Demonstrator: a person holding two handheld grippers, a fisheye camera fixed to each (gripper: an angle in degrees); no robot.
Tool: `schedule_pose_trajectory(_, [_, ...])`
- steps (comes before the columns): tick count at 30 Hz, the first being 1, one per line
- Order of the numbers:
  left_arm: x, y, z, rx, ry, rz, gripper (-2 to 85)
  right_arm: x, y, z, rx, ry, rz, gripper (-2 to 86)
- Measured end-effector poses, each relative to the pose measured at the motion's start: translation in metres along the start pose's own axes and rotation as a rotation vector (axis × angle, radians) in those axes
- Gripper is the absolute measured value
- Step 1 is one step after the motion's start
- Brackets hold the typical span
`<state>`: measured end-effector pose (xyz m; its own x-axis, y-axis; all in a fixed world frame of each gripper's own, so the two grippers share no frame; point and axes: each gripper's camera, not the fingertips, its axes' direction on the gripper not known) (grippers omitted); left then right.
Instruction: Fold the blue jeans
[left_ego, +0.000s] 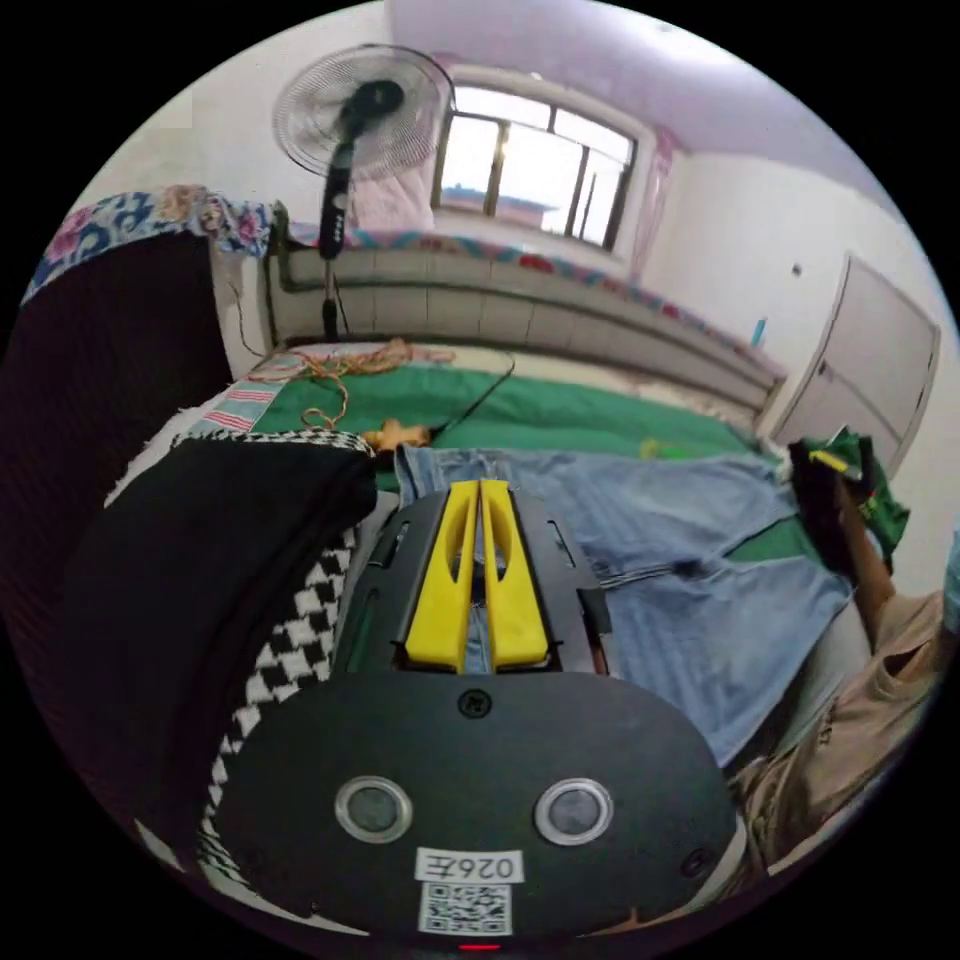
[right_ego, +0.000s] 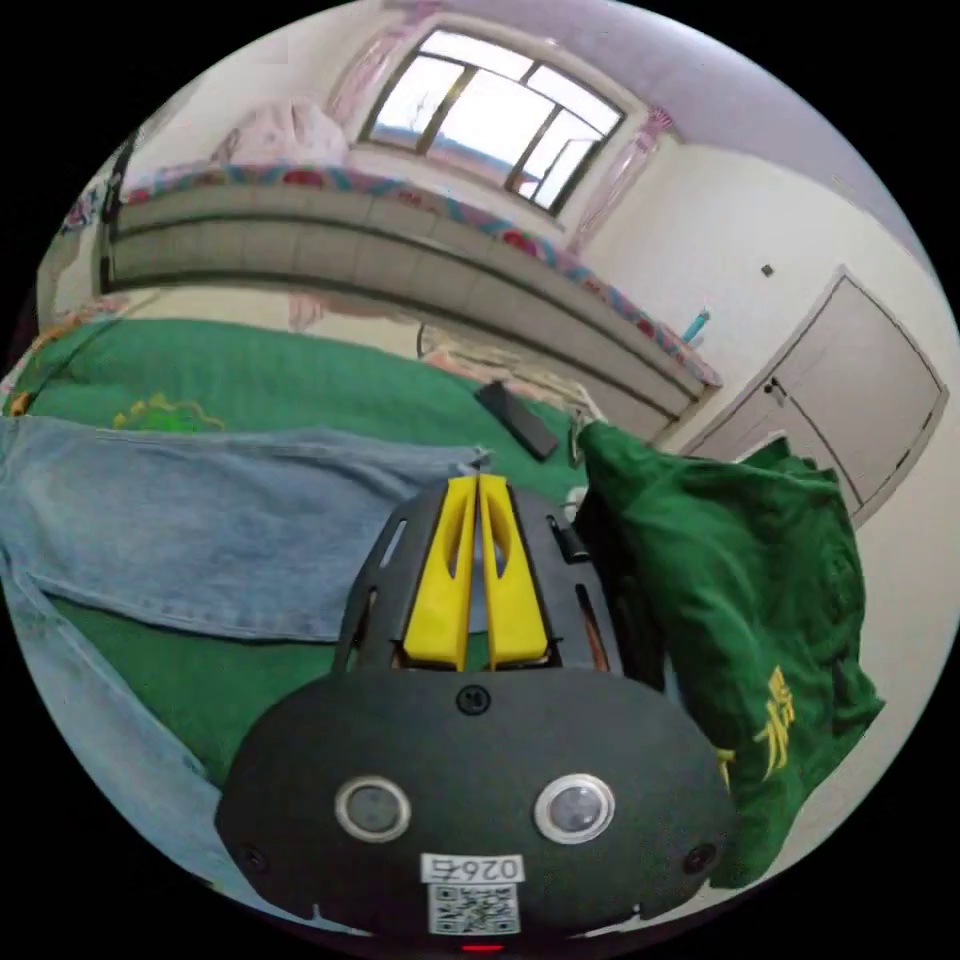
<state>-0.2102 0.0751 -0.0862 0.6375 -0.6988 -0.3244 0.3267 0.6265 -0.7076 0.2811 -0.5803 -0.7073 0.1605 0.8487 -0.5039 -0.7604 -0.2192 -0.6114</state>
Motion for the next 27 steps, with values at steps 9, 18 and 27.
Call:
schedule_pose_trajectory(9, [-0.057,0.196,-0.165,0.248,0.036,-0.329,0.4,0.074,0.211,-0.255,0.376,-0.003,0.216,-1.1])
schedule_pose_trajectory(18, [-0.104,0.260,-0.143,0.238,0.448,-0.468,15.7,0.147,0.392,-0.288,0.177,-0.339,0.580,-0.1])
schedule_pose_trajectory(27, [-0.113,0.246,-0.144,0.164,0.481,-0.490,18.6,0.167,0.413,-0.272,0.093,-0.552,0.575,6.3])
